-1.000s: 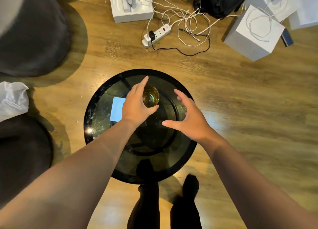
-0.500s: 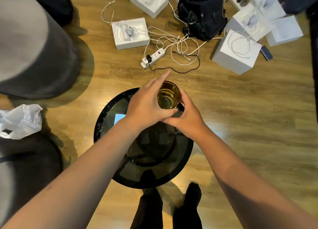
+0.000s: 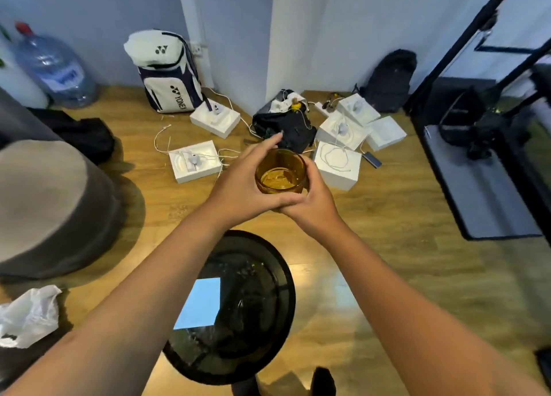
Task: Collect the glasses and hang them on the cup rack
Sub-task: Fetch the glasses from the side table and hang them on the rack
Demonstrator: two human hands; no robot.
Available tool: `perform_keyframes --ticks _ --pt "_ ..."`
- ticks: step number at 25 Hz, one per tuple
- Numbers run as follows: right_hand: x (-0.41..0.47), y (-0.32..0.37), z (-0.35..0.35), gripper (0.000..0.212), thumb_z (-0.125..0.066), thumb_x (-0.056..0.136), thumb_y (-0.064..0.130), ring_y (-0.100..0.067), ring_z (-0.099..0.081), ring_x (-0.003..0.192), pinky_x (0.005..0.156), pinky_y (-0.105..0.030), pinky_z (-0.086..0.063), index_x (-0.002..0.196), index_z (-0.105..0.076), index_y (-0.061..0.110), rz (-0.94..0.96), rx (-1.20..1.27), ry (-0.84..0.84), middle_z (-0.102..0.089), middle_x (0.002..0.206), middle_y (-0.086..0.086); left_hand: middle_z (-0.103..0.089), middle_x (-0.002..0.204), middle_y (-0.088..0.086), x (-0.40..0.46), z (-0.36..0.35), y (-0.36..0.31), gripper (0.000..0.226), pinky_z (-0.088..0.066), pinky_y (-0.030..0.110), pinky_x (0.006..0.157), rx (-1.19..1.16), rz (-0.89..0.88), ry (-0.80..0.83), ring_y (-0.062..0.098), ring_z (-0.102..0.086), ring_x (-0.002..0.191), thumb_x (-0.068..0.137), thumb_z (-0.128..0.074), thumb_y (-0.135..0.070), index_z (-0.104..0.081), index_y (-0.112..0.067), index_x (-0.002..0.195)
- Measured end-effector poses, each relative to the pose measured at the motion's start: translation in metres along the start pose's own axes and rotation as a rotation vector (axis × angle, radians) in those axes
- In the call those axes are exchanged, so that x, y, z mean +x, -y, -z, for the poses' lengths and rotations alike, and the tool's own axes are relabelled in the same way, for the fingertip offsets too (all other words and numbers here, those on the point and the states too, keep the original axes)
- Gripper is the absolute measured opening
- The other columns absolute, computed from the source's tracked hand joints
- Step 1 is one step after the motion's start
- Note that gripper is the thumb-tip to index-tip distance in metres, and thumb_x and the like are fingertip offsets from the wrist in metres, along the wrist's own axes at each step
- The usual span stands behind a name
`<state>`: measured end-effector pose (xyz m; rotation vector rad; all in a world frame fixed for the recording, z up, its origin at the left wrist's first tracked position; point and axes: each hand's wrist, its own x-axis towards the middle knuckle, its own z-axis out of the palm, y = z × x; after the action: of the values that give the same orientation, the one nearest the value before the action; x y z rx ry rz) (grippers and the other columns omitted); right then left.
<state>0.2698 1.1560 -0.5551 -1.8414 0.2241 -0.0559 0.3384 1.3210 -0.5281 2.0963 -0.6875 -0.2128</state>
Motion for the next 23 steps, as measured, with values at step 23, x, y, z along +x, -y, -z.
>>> perform_keyframes --ticks 23 --pt "-0.212 0.238 0.233 0.092 -0.085 0.07 0.067 -0.009 -0.058 0.125 0.09 -0.02 -0.058 0.146 -0.038 0.046 0.222 -0.066 -0.56 -0.055 0.136 0.02 -0.059 0.129 -0.042 -0.015 0.011 -0.346 0.071 -0.051 0.014 0.091 -0.303 -0.368 0.215 -0.016 -0.056 0.119 0.073 -0.053 -0.095 -0.05 -0.062 0.136"
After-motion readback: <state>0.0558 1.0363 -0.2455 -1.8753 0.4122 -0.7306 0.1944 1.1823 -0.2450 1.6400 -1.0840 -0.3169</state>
